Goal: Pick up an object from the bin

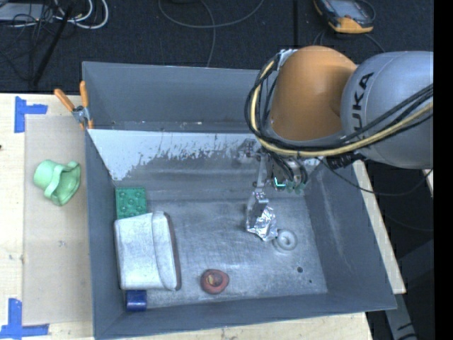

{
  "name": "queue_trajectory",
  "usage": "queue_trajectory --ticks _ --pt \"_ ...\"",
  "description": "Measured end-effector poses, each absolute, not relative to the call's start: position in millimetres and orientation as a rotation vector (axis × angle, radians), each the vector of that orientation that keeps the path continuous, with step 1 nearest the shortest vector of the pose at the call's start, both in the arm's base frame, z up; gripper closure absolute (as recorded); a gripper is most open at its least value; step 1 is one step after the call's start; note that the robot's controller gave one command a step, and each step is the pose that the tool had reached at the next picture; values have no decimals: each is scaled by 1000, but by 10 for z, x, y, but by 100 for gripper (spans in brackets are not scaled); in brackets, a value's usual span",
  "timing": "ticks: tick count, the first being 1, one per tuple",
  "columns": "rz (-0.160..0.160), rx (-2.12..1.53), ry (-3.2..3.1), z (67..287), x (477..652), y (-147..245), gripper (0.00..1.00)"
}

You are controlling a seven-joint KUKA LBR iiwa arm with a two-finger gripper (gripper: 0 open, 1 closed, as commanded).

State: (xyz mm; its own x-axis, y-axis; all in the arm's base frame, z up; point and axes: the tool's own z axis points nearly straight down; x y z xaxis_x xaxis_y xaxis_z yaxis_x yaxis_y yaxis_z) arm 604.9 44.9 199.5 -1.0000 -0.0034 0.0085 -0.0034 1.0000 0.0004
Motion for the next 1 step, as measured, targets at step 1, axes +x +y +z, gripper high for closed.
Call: queue_trajectory --ticks 1 --pt "-4 -82 -3144 694 5732 -80 0"
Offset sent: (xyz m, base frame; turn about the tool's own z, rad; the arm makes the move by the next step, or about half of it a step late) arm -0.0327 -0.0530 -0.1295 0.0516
